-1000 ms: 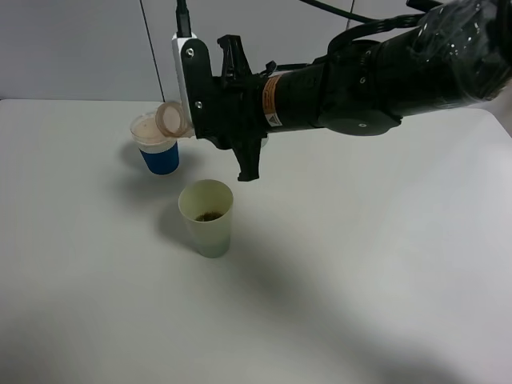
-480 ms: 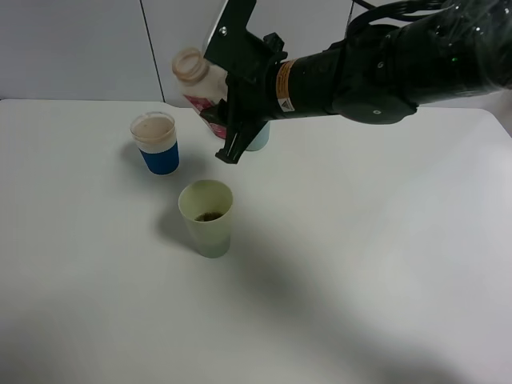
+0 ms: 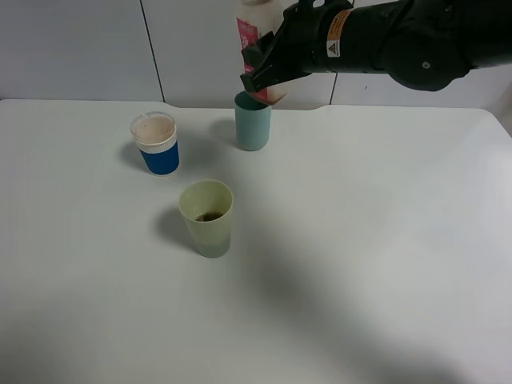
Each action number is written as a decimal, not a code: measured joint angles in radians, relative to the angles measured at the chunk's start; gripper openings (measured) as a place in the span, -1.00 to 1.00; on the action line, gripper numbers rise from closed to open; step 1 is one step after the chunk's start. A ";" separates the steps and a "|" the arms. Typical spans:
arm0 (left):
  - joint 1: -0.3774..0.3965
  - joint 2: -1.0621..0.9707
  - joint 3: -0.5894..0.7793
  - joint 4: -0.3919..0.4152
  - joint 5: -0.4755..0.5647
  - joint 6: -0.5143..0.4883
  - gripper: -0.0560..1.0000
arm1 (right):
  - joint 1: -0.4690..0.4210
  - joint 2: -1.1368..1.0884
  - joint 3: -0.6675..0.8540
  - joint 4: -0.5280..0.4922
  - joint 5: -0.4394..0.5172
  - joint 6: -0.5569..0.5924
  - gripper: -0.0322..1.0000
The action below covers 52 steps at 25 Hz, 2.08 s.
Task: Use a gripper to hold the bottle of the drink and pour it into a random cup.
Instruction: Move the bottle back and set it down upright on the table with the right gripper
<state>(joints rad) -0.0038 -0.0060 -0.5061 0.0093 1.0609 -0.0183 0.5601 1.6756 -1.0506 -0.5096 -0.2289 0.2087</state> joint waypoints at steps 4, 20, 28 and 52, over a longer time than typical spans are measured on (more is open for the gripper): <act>0.000 0.000 0.000 0.000 0.000 0.000 0.86 | -0.035 0.000 0.061 0.148 -0.100 -0.077 -0.21; 0.000 0.000 0.000 0.000 0.000 0.000 0.86 | -0.153 -0.001 0.425 0.510 -0.366 -0.291 -0.21; 0.000 0.000 0.000 0.000 0.000 0.000 0.86 | -0.162 0.079 0.444 0.510 -0.498 -0.317 -0.21; 0.000 0.000 0.000 0.000 0.000 0.000 0.86 | -0.163 0.267 0.448 0.510 -0.600 -0.298 -0.21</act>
<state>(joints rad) -0.0038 -0.0060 -0.5061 0.0093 1.0609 -0.0183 0.3974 1.9429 -0.6025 0.0000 -0.8294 -0.0898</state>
